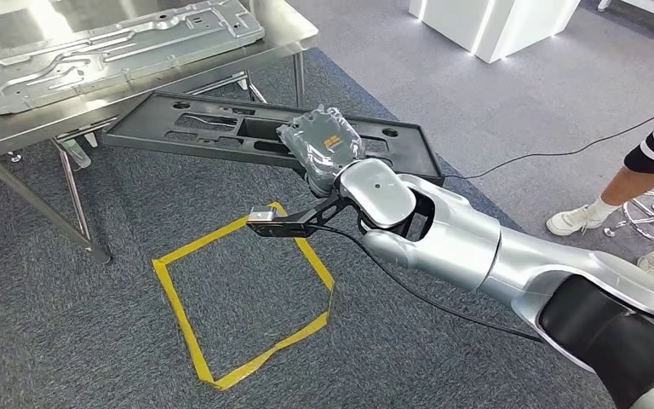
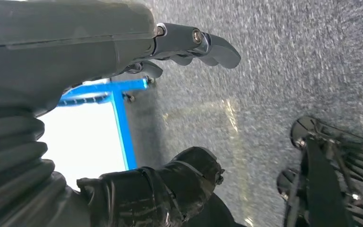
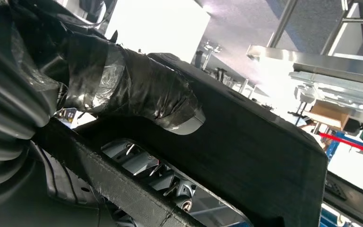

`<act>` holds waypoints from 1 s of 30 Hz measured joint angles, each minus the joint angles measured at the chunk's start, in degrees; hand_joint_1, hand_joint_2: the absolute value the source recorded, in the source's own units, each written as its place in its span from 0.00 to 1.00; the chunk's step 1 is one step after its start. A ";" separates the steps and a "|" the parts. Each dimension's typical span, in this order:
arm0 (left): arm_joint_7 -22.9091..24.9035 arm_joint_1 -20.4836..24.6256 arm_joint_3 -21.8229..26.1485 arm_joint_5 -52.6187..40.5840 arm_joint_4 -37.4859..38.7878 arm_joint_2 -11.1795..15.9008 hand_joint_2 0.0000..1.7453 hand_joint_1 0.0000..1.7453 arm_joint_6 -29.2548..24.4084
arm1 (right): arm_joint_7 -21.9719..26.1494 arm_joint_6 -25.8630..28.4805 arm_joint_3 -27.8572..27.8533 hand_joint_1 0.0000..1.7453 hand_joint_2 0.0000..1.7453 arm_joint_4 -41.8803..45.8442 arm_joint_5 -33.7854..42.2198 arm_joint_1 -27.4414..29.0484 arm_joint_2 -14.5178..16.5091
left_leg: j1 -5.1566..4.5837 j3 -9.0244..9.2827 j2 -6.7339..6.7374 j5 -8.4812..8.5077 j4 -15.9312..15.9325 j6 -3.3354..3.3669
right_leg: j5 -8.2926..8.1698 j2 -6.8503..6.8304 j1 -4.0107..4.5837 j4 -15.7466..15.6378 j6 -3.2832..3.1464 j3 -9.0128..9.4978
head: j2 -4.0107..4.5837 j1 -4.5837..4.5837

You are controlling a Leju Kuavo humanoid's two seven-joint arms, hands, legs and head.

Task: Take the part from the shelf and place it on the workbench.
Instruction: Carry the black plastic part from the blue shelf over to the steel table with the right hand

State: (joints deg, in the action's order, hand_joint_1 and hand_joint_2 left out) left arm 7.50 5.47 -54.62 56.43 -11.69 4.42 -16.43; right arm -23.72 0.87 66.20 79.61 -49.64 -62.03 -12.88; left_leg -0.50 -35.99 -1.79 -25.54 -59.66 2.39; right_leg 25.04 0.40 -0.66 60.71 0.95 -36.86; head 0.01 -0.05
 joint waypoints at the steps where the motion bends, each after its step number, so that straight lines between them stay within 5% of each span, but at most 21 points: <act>1: -0.05 -0.02 0.00 0.01 0.00 0.00 1.00 0.00 -0.05 | 0.01 -0.01 0.00 1.00 1.00 -0.02 0.00 0.04 -0.02 | -0.04 -0.16 -0.14 -0.08 -0.12 -0.25 | 0.19 0.09 0.11 -0.56 -0.19 0.25 | 0.00 -0.01; 5: -0.04 -0.17 0.02 0.01 0.00 -0.07 1.00 0.00 -0.36 | 0.04 0.01 0.00 1.00 1.00 -0.07 -0.02 0.02 -0.01 | 0.21 -1.11 0.29 -1.45 -2.06 -1.41 | -0.04 -0.38 -0.04 -1.39 -1.40 0.94 | 0.01 0.13; 8: 0.01 -0.15 0.02 -0.04 0.00 -0.13 1.00 0.00 -0.51 | 0.09 0.04 0.00 1.00 1.00 -0.12 -0.07 0.08 0.01 | 0.67 -5.92 1.07 -5.84 -11.85 -2.37 | 0.20 -0.61 -0.07 -1.62 -1.96 1.45 | 0.01 0.33; 10: 0.02 -0.19 0.01 -0.05 0.00 -0.13 1.00 0.00 -0.56 | 0.19 0.03 0.00 1.00 1.00 -0.20 -0.07 0.33 0.03 | 0.98 -8.18 1.25 -6.20 -15.49 -2.72 | 0.45 -0.69 -0.04 -1.61 -1.96 1.64 | 0.00 0.34; 11: 0.05 -0.22 0.00 -0.05 0.00 -0.13 1.00 0.00 -0.59 | 0.23 0.02 0.00 1.00 1.00 -0.25 -0.07 0.41 0.04 | 1.12 -7.74 1.34 -4.83 -14.16 -2.79 | 0.59 -0.70 -0.06 -1.61 -1.86 1.80 | 0.01 0.34; 14: 0.34 -0.24 0.00 -0.16 0.00 -0.13 1.00 0.00 -1.10 | 0.25 0.02 0.00 1.00 1.00 -0.34 -0.07 0.40 0.07 | 1.15 -2.32 1.75 0.25 -3.04 -2.61 | 1.19 -0.75 -0.03 -1.63 -1.22 2.49 | 0.00 0.32; 16: 0.50 -0.14 0.00 -0.42 0.00 -0.13 1.00 0.00 -1.90 | 0.26 0.02 0.00 1.00 1.00 -0.42 -0.07 0.37 0.07 | 0.75 -0.62 1.78 0.47 0.15 -2.14 | 1.43 -0.81 0.03 -1.80 -0.62 2.67 | -0.01 0.29; 20: 0.57 -0.07 0.00 -0.61 0.00 -0.07 1.00 0.00 -3.04 | 0.30 0.04 0.00 1.00 1.00 -0.50 -0.07 0.37 0.08 | 0.71 0.60 1.51 0.33 1.29 -0.63 | 2.62 -0.84 -0.14 -0.61 0.57 2.41 | 0.00 0.14; 24: 0.67 -0.07 -0.01 -0.66 0.00 0.03 1.00 0.00 -3.34 | 0.30 0.06 0.00 1.00 1.00 -0.65 -0.07 0.73 0.03 | 0.57 1.77 1.41 -0.42 1.62 0.61 | 6.99 -0.48 -0.03 12.69 0.59 -5.22 | 0.00 -0.24; 26: 0.72 -0.01 0.00 -0.69 0.00 0.06 1.00 0.00 -3.39 | 0.32 0.03 0.00 1.00 1.00 -0.77 -0.05 1.21 0.01 | 0.47 2.38 1.11 -1.07 1.46 0.66 | 5.23 -0.47 -0.02 13.67 0.52 -7.08 | 0.00 -0.23; 28: 0.74 -0.07 0.00 -0.70 0.00 0.05 1.00 0.00 -3.39 | 0.33 0.03 0.00 1.00 1.00 -0.84 -0.05 1.34 0.00 | 0.47 3.23 0.79 -2.02 1.12 0.41 | 0.38 -0.44 0.01 6.68 0.19 -4.71 | 0.00 -0.27; 30: 0.75 -0.07 0.00 -0.69 0.00 0.03 1.00 0.00 -3.39 | 0.34 0.05 0.00 1.00 1.00 -0.90 -0.05 1.24 -0.01 | 0.29 3.61 0.54 -2.95 0.71 -0.08 | -2.08 -0.32 0.18 0.17 -0.16 -1.75 | 0.00 -0.27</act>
State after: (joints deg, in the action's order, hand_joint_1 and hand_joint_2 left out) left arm 8.25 5.40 -54.62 55.74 -11.69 4.45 -19.81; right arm -23.38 0.92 66.20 78.71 -49.69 -60.79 -12.88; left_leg -0.21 -32.37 -1.25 -28.49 -58.95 2.31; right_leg 22.96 0.08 -0.49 60.88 0.80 -38.61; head 0.01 -0.33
